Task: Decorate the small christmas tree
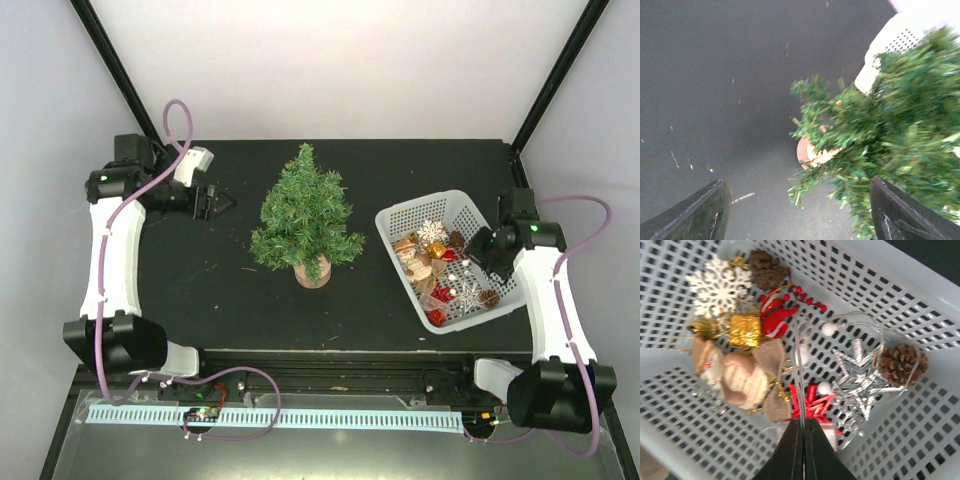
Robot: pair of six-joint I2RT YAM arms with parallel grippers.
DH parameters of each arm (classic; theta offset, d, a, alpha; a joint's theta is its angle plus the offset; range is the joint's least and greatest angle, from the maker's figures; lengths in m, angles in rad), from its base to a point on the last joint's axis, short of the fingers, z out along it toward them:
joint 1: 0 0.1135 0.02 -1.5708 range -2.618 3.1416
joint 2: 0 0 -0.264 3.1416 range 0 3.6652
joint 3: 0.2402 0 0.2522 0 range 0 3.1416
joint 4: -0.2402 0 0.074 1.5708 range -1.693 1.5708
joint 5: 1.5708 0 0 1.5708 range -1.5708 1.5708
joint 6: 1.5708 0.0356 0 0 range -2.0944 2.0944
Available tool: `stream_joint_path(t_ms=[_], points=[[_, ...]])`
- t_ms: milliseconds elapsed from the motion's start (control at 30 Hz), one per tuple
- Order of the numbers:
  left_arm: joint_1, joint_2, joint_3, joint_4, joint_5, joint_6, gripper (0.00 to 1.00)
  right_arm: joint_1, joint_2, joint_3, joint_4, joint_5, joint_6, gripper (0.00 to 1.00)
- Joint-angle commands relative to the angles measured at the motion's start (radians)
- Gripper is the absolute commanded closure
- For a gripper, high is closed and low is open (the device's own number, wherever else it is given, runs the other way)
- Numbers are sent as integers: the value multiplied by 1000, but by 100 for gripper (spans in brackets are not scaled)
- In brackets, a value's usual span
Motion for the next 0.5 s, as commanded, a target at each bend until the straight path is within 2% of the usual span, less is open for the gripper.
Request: stream_joint_path(t_ms=[0, 300, 467], points=[[7, -85, 160, -113, 53, 52, 22, 0, -82, 45, 13, -97, 67, 99], [4, -79, 563, -323, 117, 115, 17, 45, -217, 258, -7, -183, 166, 99], [-24, -107, 659, -328, 125, 147, 13, 48, -230, 459, -27, -222, 163, 99]])
